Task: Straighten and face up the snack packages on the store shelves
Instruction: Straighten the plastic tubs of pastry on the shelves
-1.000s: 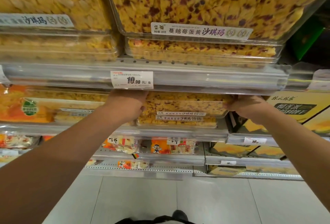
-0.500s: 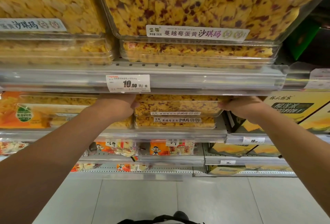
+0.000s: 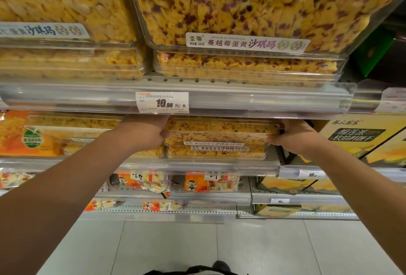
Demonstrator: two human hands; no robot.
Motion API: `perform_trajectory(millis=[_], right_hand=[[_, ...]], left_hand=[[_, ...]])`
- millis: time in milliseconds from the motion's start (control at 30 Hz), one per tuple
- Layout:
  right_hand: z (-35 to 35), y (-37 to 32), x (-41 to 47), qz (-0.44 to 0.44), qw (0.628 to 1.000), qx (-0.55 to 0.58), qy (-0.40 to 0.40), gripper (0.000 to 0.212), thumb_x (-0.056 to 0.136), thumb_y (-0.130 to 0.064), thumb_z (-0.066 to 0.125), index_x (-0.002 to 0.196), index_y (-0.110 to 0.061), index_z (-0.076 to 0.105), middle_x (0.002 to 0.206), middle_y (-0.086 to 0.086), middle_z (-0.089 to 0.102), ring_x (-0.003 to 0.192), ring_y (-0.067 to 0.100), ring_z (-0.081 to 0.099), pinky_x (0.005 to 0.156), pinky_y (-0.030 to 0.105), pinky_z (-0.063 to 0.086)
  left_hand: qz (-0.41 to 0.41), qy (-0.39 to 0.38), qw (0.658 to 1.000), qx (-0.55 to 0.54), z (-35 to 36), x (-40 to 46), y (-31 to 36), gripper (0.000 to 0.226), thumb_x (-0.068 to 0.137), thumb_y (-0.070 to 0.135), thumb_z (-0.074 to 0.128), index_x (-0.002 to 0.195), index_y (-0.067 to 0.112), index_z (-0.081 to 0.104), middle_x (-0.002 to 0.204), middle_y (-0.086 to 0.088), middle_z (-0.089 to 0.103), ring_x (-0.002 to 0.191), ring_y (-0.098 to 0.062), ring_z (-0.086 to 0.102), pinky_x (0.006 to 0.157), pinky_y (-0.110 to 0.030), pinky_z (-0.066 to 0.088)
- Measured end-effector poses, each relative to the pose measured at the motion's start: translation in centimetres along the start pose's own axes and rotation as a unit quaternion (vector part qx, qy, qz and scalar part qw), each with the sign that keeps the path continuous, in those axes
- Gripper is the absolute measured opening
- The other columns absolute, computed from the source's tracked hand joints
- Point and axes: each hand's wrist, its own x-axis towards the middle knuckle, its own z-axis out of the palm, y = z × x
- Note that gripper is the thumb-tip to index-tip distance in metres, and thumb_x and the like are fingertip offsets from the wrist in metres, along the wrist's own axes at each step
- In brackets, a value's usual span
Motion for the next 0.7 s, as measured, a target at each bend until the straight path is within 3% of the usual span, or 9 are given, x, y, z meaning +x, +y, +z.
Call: perform_trajectory(millis=[167,267,333,467,567,700], right_hand=[[0.3,0.5,-0.1,-0.009,0.999,0.036,-0.003,0.05,0.079,-0.015,0.079,0.114,-0.032,0.046,0.093,-0.02,0.053,0.079,-0.002,0.052,0.059,0.01,0.039],[0.3,0.5,-0.3,0.004,0.998,0.056,-0.005,0.049,0.08,-0.021,0.079,0.116,-0.033,0.047,0.102,-0.008,0.061,0.087,0.014,0.064,0.077,0.033,0.057],[0.3,0.5,-0.5,0.012,0.998,0.057,0.002,0.046,0.082,-0.024,0.077,0.118,-0.033,0.05,0.105,-0.004,0.063,0.092,0.022,0.065,0.085,0.041,0.057],[0.3,0.6,-0.5,-0.001,0.998,0.06,0.008,0.052,0.083,-0.02,0.076,0.129,-0.028,0.053,0.116,-0.006,0.062,0.107,0.018,0.058,0.096,0.034,0.047],[0.4,0.4,-0.8,-0.017,0.998,0.068,0.005,0.059,0.083,-0.017,0.076,0.134,-0.028,0.05,0.122,-0.008,0.058,0.111,0.016,0.056,0.094,0.03,0.044],[0.7,0.3,-0.9,-0.036,0.997,0.064,0.004,0.066,0.084,-0.017,0.075,0.14,-0.028,0.043,0.13,-0.004,0.056,0.116,0.02,0.055,0.102,0.04,0.045]], left_hand=[[0.004,-0.017,0.999,-0.029,-0.3,-0.2,-0.4,0.079,0.092,0.053,0.055,0.151,0.031,0.006,0.162,-0.001,0.018,0.141,-0.03,0.031,0.103,-0.037,0.038],[0.009,-0.007,0.999,-0.037,-0.2,-0.3,-0.3,0.081,0.09,0.053,0.057,0.15,0.03,0.008,0.161,-0.001,0.02,0.14,-0.029,0.033,0.102,-0.036,0.039],[0.014,0.012,0.999,-0.028,-0.1,-0.3,-0.2,0.074,0.092,0.05,0.056,0.149,0.029,0.014,0.16,-0.003,0.022,0.141,-0.031,0.032,0.104,-0.038,0.038],[0.026,0.03,0.999,-0.032,-0.1,-0.6,-0.1,0.068,0.094,0.046,0.053,0.15,0.03,0.017,0.16,-0.004,0.023,0.14,-0.032,0.032,0.106,-0.039,0.037],[0.031,0.03,0.998,-0.045,0.0,-0.9,-0.4,0.072,0.094,0.044,0.054,0.152,0.033,0.013,0.162,-0.003,0.018,0.143,-0.033,0.028,0.111,-0.041,0.036],[0.032,0.051,0.998,-0.03,0.0,-1.2,-0.6,0.073,0.094,0.044,0.055,0.152,0.036,0.012,0.162,-0.002,0.017,0.144,-0.032,0.025,0.112,-0.042,0.033]])
